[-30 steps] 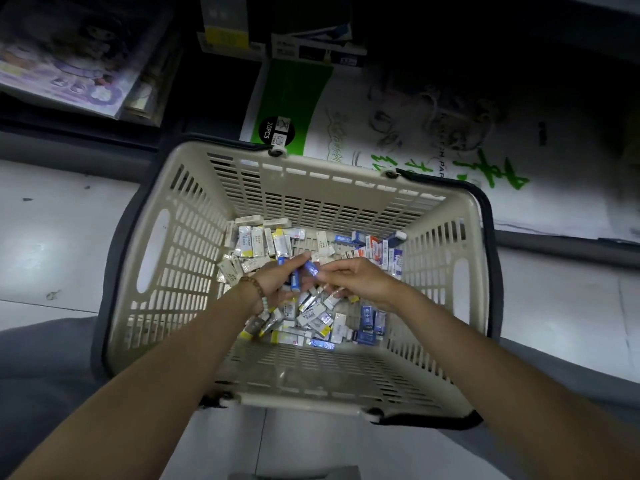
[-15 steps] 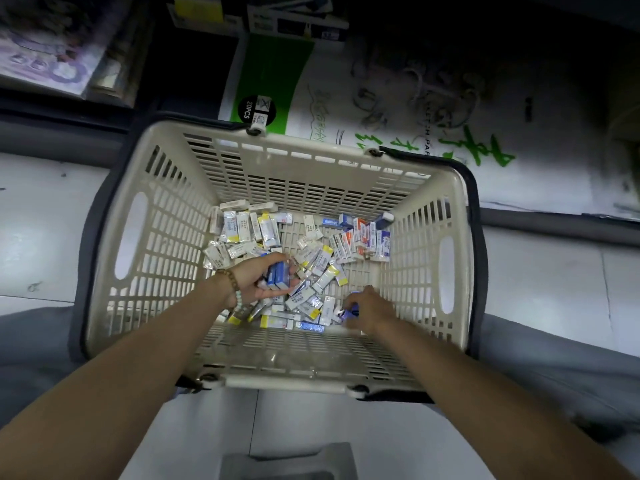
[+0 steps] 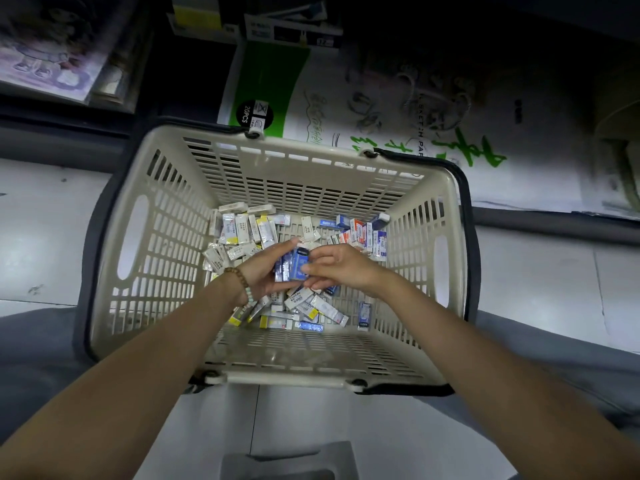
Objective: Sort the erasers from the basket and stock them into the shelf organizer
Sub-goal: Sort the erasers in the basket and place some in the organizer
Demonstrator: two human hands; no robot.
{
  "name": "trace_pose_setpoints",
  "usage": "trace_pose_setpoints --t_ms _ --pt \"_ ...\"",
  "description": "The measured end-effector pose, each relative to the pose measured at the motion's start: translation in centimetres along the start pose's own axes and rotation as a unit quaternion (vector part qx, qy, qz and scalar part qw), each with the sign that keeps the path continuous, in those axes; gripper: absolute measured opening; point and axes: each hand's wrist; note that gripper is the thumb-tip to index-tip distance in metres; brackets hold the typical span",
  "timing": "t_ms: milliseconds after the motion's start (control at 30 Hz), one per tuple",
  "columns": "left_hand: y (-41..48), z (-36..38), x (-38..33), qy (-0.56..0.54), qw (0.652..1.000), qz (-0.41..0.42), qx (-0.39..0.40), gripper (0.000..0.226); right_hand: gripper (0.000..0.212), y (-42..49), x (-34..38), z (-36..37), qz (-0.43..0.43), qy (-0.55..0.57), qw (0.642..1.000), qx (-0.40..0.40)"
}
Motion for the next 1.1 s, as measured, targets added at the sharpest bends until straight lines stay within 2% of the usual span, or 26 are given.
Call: trace_pose_setpoints --t_ms 100,167,233,300,367,433,500,567,633,767,833,900,1000,1100 --pt "0.2 -0.6 0.0 0.018 1.0 0.004 -0.009 0.04 0.029 -0.1 -0.3 -0.6 0.0 -0.009 0.999 0.031" --pt "0.3 -0.8 0.3 0.03 1.0 0.005 -0.001 0.033 0.021 0.2 -0.6 -0.8 0.0 0.016 1.0 0.021" --pt "0.5 -0.8 0.5 0.043 0.999 0.004 -0.006 0.022 0.017 0.8 -1.5 -1.7 0.018 0.029 0.998 -0.06" --pt "0.7 -1.1 0.6 0.072 0.997 0.001 -0.034 0.015 0.019 1.3 -3.5 -2.9 0.057 -0.055 0.984 -0.159" --pt "1.0 -1.5 0.8 0.09 0.993 -0.012 -0.077 0.017 0.03 1.5 -5.9 -3.1 0.116 -0.155 0.966 -0.173" --pt "1.2 -2.0 0.9 0.086 0.991 -0.019 -0.098 0.018 0.053 1.5 -7.5 -2.0 0.161 -0.157 0.959 -0.172" --pt "1.4 -2.4 1.2 0.084 0.99 -0.021 -0.111 0.019 0.064 1.8 -8.4 -0.7 0.151 -0.13 0.953 -0.229" --pt "1.5 -2.6 1.2 0.078 0.99 -0.035 -0.111 0.019 0.05 2.1 -8.9 0.0 0.127 -0.116 0.939 -0.299" --pt "1.6 -2.8 1.2 0.077 0.99 -0.049 -0.106 0.019 0.035 2.5 -9.2 0.2 0.101 -0.109 0.933 -0.327" --pt "1.3 -2.6 1.0 0.11 0.985 -0.05 -0.124 0.023 0.018 3.3 -8.6 0.4 0.075 -0.174 0.934 -0.304" --pt "1.2 -2.7 1.0 0.121 0.982 -0.047 -0.139 0.031 0.015 3.3 -7.7 0.6 0.059 -0.164 0.934 -0.313" --pt "1.1 -2.8 0.8 0.117 0.981 -0.043 -0.147 0.045 0.019 2.9 -6.1 0.8 0.02 -0.112 0.95 -0.292" --pt "0.8 -2.8 0.3 0.097 0.989 -0.034 -0.11 0.05 0.025 1.9 -3.0 1.5 -0.006 0.017 0.986 -0.165" --pt "0.1 -2.5 0.0 0.069 0.996 -0.024 -0.056 0.054 0.018 1.2 -0.9 2.6 0.005 0.086 0.989 -0.119"
Point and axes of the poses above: each hand's wrist, its own y-axis towards the middle knuckle, its own z-axis out of the palm, x = y × z, and after that the axes turned 15 degrees about -x, right-handed
